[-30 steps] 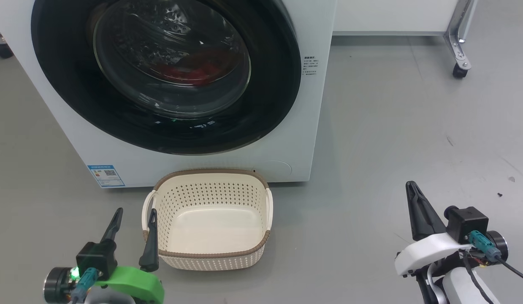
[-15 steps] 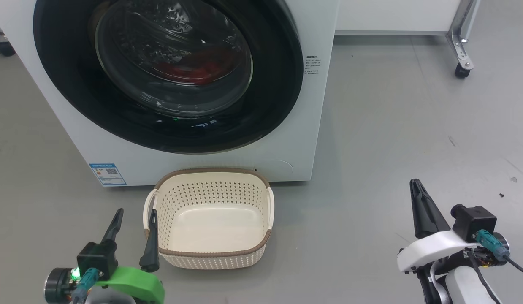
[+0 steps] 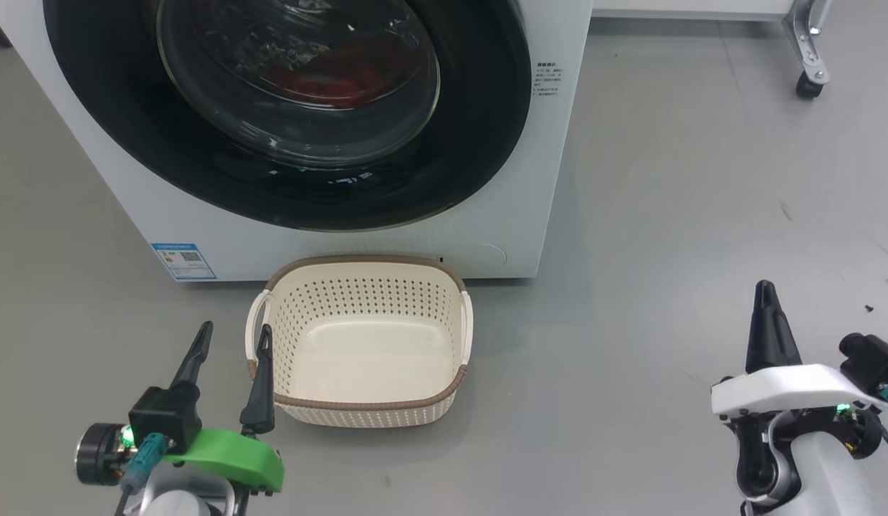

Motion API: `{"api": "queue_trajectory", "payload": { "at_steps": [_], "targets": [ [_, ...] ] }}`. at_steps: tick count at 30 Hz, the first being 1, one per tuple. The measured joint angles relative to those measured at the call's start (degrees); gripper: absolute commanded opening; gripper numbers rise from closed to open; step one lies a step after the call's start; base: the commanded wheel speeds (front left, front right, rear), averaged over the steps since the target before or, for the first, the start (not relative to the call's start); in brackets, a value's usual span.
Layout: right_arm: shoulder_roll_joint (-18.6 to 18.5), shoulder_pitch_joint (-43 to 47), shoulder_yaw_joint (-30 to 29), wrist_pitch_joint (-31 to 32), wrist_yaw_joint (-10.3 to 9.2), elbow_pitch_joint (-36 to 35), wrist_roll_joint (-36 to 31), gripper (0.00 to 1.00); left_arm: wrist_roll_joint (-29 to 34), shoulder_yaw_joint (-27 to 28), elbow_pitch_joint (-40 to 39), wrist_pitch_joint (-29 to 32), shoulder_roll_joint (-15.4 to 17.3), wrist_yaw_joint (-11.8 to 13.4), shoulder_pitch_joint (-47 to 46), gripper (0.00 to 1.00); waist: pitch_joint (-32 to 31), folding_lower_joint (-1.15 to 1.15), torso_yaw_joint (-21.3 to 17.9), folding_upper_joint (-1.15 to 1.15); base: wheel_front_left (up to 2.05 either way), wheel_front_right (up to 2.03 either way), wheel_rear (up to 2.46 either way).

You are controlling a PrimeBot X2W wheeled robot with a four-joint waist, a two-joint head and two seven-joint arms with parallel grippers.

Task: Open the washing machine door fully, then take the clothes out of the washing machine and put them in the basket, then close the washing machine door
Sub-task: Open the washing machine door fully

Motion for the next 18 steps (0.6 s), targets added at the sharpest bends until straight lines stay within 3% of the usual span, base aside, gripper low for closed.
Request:
{"api": "queue_trajectory", "payload": {
  "at_steps": [6,18],
  "targets": [
    [0.4,-3.7,-1.8,0.2,0.98,0.5,8.0,0.00,0.4,0.0,-1.0,0.0,0.0,-0.1,-1.4,1.00,2.4,0.00,0.4,0.00,0.00,0.00,0.00],
    [0.3,-14.6,-3.8,9.2,1.98,2.0,27.7,0.00,0.9,-0.1,-3.4,0.0,-0.6,-0.8,-5.4,1.00,8.8,0.00,1.8,0.00,0.00,0.00,0.00]
  ]
}}
